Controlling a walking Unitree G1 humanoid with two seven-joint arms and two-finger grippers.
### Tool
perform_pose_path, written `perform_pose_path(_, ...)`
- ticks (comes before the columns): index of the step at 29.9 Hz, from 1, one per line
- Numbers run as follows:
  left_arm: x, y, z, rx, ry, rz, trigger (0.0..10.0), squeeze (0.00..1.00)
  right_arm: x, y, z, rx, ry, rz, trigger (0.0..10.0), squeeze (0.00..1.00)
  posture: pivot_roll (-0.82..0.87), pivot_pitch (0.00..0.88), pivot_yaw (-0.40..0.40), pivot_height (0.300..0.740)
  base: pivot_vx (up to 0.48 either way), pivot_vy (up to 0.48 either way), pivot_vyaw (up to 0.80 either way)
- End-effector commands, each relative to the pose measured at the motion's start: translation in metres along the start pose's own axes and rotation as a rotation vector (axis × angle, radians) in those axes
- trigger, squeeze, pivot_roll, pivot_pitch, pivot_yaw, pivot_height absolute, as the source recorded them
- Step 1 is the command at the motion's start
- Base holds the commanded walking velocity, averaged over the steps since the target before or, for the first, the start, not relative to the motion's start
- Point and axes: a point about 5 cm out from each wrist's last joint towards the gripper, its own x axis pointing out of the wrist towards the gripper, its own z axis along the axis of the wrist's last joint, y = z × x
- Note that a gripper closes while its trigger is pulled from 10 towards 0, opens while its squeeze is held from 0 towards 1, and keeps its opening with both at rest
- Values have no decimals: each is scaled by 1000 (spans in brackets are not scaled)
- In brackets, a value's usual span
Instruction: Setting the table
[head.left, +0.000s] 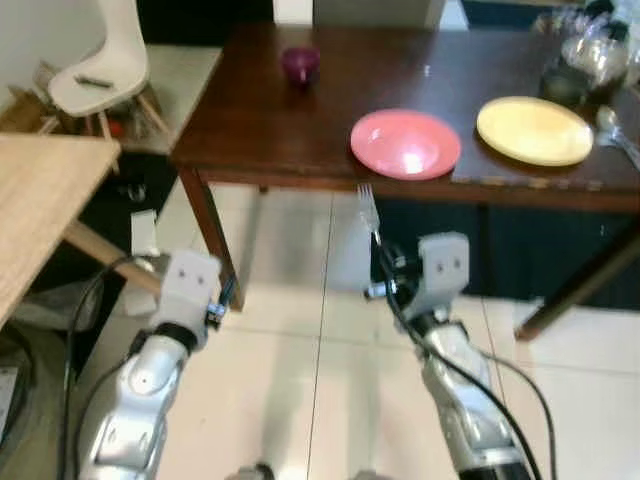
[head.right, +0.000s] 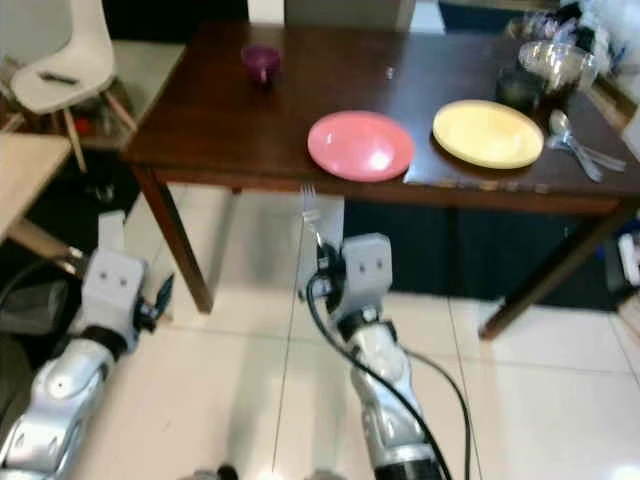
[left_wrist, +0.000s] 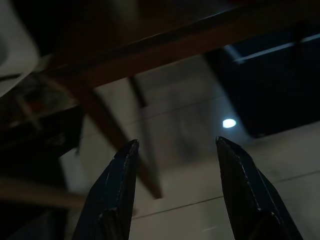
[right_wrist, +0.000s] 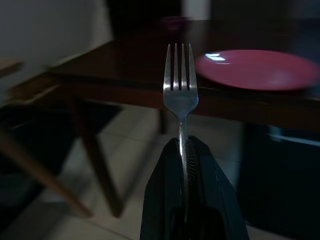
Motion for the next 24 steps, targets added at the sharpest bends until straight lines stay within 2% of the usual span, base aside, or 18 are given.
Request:
perform_pose_path(1, -2, 1, -2, 8, 11, 0, 10000, 0, -2, 1, -2, 17, 4, -5, 10000, 0, -66, 36, 41, 740, -307, 0, 0)
perform_pose_path(20, -1, 2, -2, 11, 10, -1, 10000, 0, -1, 2, -3, 22, 3, -7, 10000, 0, -65, 34, 45, 740, -306, 0, 0)
perform_pose_path(24, -1, 2, -2, 11, 9, 0, 10000, 0, -1, 2, -3, 23, 2, -7, 10000, 0, -65, 34, 46, 740, -131, 0, 0)
